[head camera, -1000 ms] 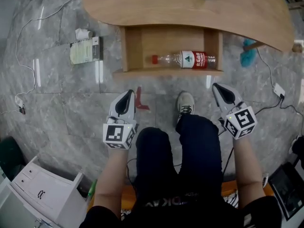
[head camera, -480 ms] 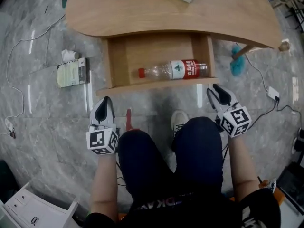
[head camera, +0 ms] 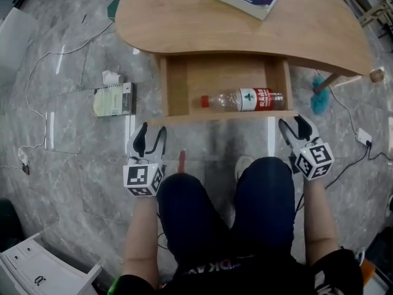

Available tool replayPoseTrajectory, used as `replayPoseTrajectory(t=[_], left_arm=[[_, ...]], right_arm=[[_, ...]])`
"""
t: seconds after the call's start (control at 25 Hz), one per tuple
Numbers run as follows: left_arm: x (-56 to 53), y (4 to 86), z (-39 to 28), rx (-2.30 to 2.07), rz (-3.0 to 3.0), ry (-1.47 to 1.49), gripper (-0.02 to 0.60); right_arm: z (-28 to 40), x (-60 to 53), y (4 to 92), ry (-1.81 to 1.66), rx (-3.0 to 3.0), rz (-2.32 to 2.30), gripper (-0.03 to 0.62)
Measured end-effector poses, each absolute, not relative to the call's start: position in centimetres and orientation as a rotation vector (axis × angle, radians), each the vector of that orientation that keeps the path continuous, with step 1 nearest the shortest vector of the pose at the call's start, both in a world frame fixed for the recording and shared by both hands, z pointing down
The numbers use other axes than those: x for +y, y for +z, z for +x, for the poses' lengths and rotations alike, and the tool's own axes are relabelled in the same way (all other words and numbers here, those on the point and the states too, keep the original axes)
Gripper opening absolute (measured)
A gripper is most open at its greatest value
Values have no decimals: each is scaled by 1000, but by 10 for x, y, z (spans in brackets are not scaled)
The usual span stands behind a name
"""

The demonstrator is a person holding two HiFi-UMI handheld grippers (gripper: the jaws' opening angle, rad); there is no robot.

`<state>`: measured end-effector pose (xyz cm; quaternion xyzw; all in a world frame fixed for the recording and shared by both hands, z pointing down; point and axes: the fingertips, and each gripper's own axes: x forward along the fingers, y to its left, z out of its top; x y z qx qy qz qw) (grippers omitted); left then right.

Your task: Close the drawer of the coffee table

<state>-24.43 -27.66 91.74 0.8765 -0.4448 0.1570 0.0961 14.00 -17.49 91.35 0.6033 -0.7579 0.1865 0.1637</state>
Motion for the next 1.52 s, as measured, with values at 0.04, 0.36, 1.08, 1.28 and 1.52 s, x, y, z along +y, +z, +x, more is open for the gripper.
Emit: replayPoseTrajectory(t=[0.04, 0.36, 1.08, 1.28, 1.52], left_arm=[[-278, 917, -242, -1299, 2608, 462, 250], [-288, 916, -224, -1213, 2647, 457, 275], [-290, 885, -226, -1287, 2597, 361, 239], [-301, 881, -226, -1304, 2576, 345, 238], [-321, 883, -220, -1334, 2547, 379, 238]], right_arm=[[137, -177, 913, 524, -2168, 1707, 227], [123, -192, 913, 501, -2206, 1644, 230], [117, -195, 886, 531, -2195, 1676, 213], [117, -205, 881, 557, -2200, 1652, 213], [122, -225, 882, 585, -2157, 1670, 213]])
